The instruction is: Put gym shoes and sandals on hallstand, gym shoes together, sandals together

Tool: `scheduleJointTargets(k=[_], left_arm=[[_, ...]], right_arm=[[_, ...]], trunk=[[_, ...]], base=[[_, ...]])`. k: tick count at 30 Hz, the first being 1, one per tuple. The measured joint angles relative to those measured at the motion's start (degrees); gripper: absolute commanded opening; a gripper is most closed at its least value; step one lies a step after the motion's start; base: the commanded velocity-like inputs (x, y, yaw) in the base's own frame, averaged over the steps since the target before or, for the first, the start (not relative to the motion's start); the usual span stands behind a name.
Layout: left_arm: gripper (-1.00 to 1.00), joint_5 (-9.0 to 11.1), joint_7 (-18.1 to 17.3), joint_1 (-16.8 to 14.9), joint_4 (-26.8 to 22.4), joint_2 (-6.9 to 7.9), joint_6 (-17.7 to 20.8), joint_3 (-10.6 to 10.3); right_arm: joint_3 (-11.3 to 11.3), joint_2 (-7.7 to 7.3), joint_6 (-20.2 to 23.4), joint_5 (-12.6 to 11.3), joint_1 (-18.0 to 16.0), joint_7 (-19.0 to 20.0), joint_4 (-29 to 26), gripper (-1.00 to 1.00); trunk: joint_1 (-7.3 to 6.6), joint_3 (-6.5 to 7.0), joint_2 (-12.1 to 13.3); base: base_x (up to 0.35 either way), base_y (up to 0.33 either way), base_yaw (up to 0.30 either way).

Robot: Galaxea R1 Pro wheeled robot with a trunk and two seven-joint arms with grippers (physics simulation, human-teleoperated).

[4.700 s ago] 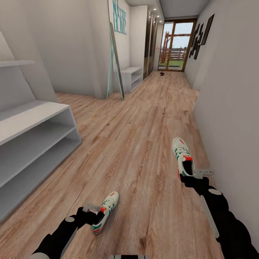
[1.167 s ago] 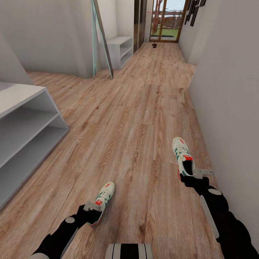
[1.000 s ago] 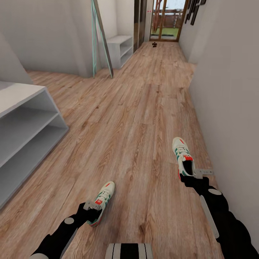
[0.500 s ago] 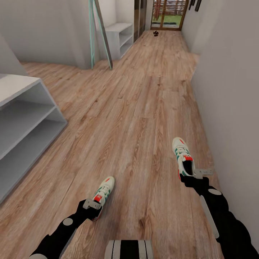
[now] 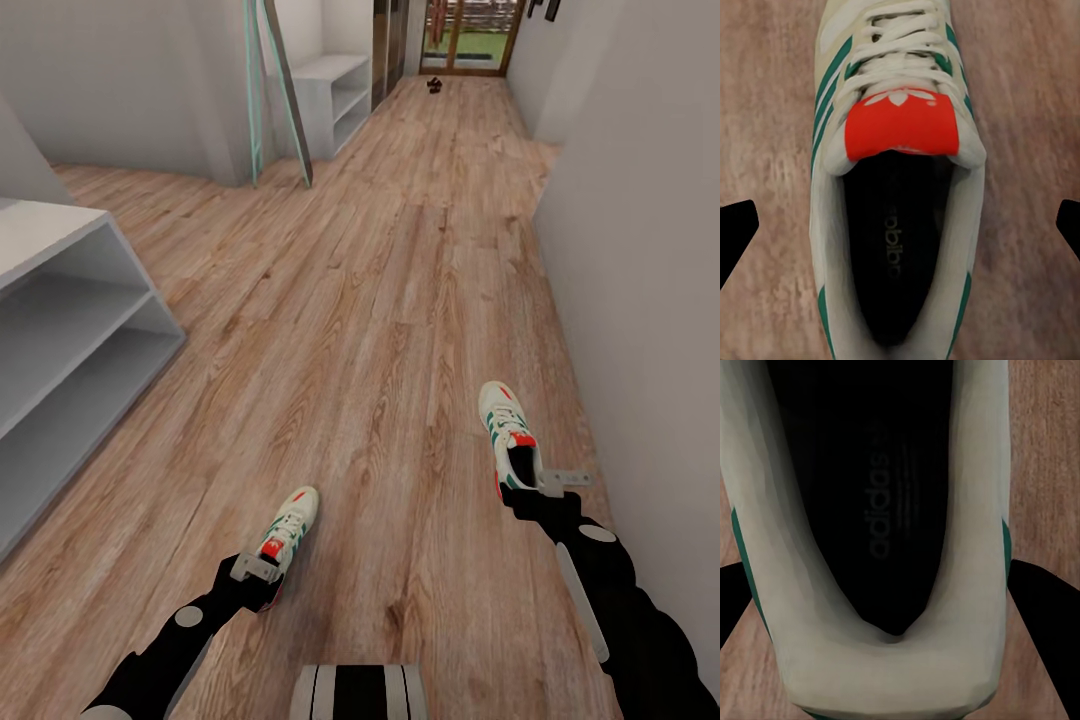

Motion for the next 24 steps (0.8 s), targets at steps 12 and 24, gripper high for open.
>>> scheduleJointTargets(k=[12,24], left_arm=[[1.00,-0.1,0.0,0.1,0.0,0.00,0.0,0.0],[1.00,-0.1,0.1,0.3,0.0,0.22,0.0,0.0]], right_arm=[[-0.1,0.00,0.0,0.1,0.0,0.0,0.0,-1.00],[-0.1,0.00,0.0,0.1,0.0,0.0,0.0,-1.00]], trunk=[[0.18,-2.32,-0.1],[0.18,-2.39,-0.1]], base=[[0.000,0.000,0.000],[0.000,0.000,0.000]])
